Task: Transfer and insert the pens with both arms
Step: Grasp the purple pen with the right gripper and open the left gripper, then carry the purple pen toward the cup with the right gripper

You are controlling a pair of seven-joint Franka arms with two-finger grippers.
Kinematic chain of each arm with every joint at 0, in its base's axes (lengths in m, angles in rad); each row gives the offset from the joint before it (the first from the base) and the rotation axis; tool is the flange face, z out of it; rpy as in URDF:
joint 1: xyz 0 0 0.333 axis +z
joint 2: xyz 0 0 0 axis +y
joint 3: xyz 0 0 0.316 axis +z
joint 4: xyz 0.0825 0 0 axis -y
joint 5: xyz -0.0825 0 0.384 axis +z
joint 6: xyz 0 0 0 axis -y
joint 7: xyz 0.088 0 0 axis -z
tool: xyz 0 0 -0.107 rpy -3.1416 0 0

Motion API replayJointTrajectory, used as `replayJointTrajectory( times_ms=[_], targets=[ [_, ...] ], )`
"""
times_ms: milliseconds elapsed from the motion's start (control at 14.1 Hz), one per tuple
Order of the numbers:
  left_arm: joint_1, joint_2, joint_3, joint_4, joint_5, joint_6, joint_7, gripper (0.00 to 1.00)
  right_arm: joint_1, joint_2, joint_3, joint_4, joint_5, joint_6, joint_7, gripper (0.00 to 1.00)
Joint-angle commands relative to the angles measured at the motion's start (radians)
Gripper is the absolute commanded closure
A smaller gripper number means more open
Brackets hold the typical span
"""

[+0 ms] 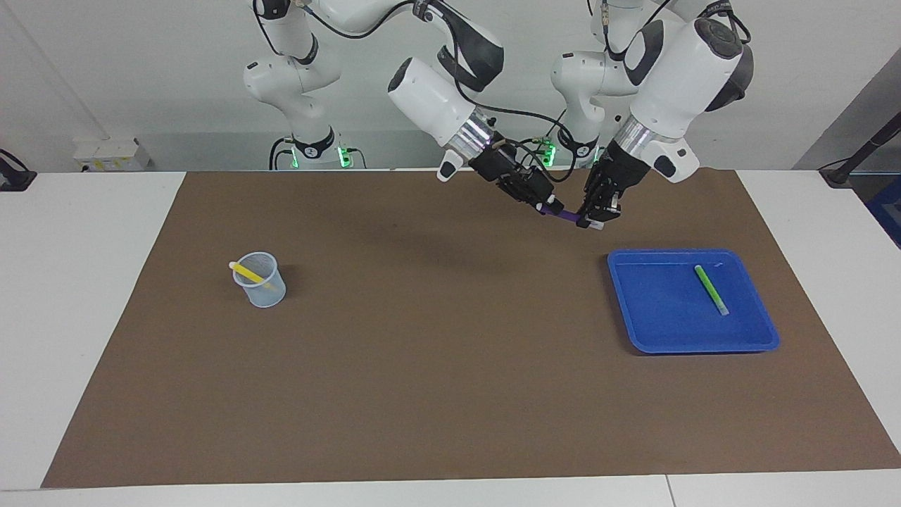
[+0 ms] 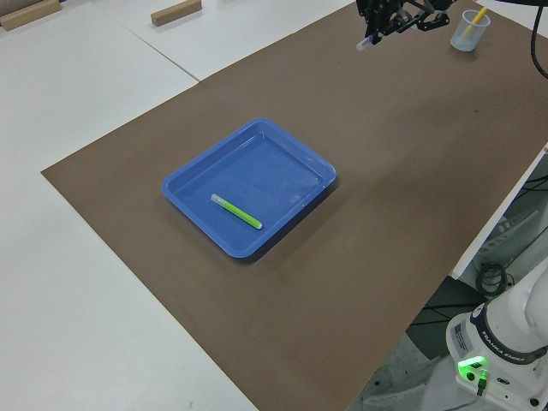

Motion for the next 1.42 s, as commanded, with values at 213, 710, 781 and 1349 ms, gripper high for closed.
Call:
replayJointTrajectory(
  times_ms=[213,710,781,1349],
  targets=[
    [-0.011,-0.038,0.013,-0.031,-0.018,-0.015,-0.011,1.00,0.003,0.014,0.004,0.016,0.023,0.017,-0.007,0.57],
    [-0.011,-0.040,0.013,-0.031,-0.018,-0.020,-0.011,1.00,0.001,0.018,0.003,0.013,0.023,0.017,-0.017,0.91],
    [-0.011,-0.040,0.013,-0.031,-0.018,-0.020,-0.011,1.00,0.001,0.018,0.004,0.013,0.023,0.019,-0.017,1.00],
    [-0.011,-0.041,0.013,-0.031,-0.016,-0.016,-0.002,0.94,-0.002,0.018,0.004,0.014,0.023,0.017,-0.016,1.00]
  ],
)
